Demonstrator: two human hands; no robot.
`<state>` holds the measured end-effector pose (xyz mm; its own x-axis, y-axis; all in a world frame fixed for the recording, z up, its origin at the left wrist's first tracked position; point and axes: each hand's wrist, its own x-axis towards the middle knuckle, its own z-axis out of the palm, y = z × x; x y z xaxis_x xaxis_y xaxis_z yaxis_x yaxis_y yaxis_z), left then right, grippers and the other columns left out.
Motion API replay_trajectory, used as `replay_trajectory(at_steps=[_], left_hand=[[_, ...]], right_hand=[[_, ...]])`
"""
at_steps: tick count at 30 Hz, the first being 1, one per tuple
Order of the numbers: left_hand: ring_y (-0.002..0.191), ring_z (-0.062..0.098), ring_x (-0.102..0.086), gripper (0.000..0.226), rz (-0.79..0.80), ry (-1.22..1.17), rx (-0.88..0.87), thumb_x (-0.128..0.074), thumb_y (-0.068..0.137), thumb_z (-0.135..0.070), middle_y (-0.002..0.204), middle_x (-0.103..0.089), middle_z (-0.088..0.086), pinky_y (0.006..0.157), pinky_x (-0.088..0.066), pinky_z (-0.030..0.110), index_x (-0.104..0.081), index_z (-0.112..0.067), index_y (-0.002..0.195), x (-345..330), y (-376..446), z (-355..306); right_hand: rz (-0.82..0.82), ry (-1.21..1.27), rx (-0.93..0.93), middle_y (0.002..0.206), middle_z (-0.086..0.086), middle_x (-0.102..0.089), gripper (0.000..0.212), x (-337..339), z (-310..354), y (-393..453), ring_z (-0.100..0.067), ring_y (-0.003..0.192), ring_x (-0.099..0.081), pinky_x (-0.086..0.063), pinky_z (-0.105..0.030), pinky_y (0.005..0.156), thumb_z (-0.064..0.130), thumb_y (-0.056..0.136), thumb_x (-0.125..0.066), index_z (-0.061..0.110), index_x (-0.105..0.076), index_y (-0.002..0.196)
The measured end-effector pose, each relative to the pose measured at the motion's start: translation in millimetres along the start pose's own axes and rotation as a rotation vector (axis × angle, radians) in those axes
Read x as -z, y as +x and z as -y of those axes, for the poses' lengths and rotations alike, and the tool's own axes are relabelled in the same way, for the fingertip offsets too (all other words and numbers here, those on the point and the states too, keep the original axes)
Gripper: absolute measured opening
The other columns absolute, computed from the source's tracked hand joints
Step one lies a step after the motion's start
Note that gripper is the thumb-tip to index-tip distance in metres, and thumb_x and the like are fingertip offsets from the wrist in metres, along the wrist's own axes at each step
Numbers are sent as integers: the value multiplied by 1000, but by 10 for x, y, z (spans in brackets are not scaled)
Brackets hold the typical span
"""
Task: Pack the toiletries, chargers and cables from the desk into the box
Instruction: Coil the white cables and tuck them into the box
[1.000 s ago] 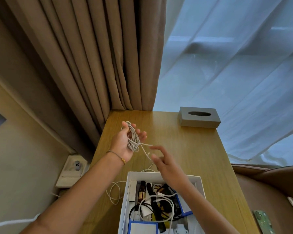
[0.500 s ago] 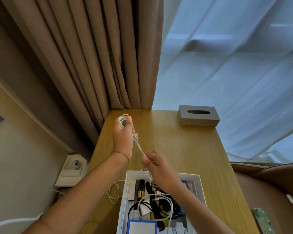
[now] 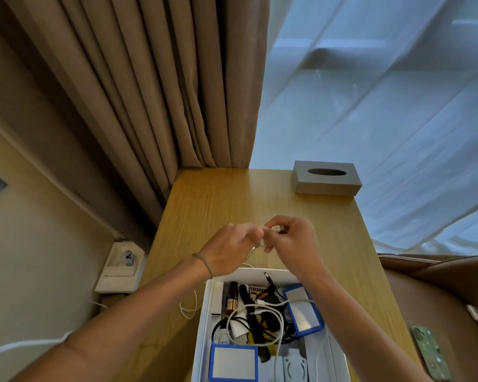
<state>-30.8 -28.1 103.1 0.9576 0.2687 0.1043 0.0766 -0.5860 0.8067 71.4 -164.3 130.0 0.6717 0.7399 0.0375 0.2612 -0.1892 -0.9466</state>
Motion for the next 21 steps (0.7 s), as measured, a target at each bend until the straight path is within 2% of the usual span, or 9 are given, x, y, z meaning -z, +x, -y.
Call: replay_trajectory(at_steps=[2,5,7,8,10,13,15,18,21], left_hand=[[53,12,-53,53,96,17,46,-32,82,-83,68,-64,-7,50,-41,36,-64,-46,100,-45,-14,11],[48,7,-43,35,158,70,108,-52,88,-68,62,-56,-7,50,-40,37,-65,-37,96,-111,-52,59],[44,5,-38,31,168,70,119,-49,95,-60,56,-51,-9,47,-35,33,-67,-37,108,-188,-107,92],[44,7,-39,25,176,49,129,-46,97,-58,56,-50,-9,47,-34,32,-65,-44,105,-235,-148,112],[47,10,-42,26,184,20,166,-40,98,-58,58,-50,-6,50,-36,34,-61,-51,85,-325,-250,148],[53,7,-47,39,196,48,195,-33,98,-61,62,-51,-10,57,-42,38,-56,-36,77,-472,-430,223],[65,10,-53,32,217,126,166,-34,102,-55,72,-56,-7,64,-46,41,-53,-37,84,-593,-544,299],[69,10,-53,27,243,353,134,-36,101,-57,78,-57,-9,56,-41,31,-49,-35,112,-779,-692,438],[70,14,-51,32,225,566,83,-44,97,-57,80,-51,-7,55,-38,29,-40,-31,114,-966,-816,552]], right_hand=[[0,48,-40,60,-2,-72,14,12,-63,21,-10,52,-65,-48,-18,50,20,87,-76,16,-73,74],[38,58,-115,63,-3,-73,15,28,-169,16,-14,57,-70,-53,-20,57,21,86,-78,11,-72,77],[88,60,-151,63,-2,-73,13,53,-223,0,-12,58,-70,-55,-20,60,20,86,-78,10,-72,81],[120,40,-164,66,-4,-74,12,64,-249,-8,-14,61,-71,-57,-22,64,21,87,-78,10,-72,82],[169,-3,-194,74,-11,-75,13,93,-314,-46,-18,67,-72,-58,-31,75,24,88,-76,12,-73,85],[198,28,-249,81,-20,-70,15,158,-441,-169,-18,67,-65,-56,-36,78,23,93,-70,8,-73,90],[194,56,-290,76,-14,-65,15,212,-536,-281,-18,68,-61,-55,-32,72,18,96,-66,5,-73,93],[166,68,-345,76,-12,-65,16,275,-677,-441,-21,69,-61,-55,-35,75,14,97,-63,1,-72,96],[161,56,-385,78,-13,-67,16,310,-794,-579,-21,72,-62,-56,-37,79,15,97,-63,1,-72,97]])
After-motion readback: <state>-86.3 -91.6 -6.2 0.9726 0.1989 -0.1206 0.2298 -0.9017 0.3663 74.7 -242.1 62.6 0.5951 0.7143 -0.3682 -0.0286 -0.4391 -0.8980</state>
